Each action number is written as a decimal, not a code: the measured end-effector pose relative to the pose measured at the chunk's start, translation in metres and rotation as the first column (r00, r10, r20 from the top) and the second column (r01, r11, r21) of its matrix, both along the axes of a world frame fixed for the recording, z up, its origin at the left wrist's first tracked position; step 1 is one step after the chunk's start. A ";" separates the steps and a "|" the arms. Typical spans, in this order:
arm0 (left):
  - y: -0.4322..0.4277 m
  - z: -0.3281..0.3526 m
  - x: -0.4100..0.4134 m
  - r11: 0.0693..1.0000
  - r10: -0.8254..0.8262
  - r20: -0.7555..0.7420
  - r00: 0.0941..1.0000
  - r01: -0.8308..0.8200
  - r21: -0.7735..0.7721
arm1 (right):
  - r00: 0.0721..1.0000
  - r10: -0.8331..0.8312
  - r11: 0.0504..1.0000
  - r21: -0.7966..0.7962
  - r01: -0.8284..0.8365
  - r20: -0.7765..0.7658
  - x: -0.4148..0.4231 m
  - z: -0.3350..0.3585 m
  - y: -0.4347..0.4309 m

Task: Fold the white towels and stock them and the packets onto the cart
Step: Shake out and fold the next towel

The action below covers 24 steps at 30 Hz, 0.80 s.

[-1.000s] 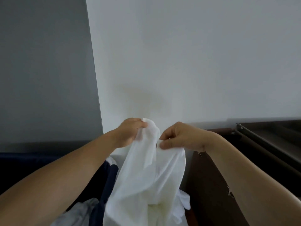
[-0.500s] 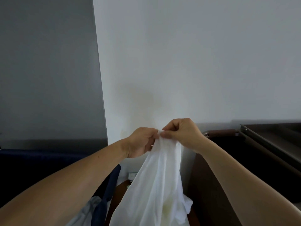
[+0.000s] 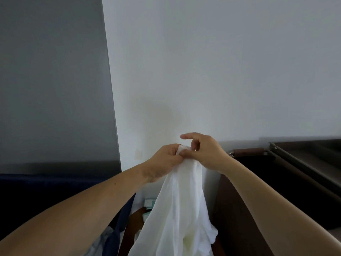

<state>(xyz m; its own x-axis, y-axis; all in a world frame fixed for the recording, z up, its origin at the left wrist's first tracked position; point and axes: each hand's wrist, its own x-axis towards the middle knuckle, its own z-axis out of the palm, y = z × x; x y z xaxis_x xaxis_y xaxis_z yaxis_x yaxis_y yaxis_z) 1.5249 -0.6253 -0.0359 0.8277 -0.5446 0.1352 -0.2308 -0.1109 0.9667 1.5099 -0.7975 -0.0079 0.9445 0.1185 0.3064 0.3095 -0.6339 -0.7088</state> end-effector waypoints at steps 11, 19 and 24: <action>0.003 0.014 0.005 0.992 0.114 0.116 0.987 -0.118 0.031 | 0.984 -0.140 0.988 0.077 0.132 0.110 0.003 0.005 0.004; 0.012 -0.008 0.012 0.892 0.342 0.569 0.748 -0.450 0.054 | 0.839 -0.459 0.790 0.567 0.234 0.293 0.021 0.095 -0.005; 0.024 -0.021 0.009 0.898 0.303 0.600 0.741 -0.432 0.080 | 0.850 -0.452 0.804 0.536 0.257 0.271 0.024 0.105 -0.008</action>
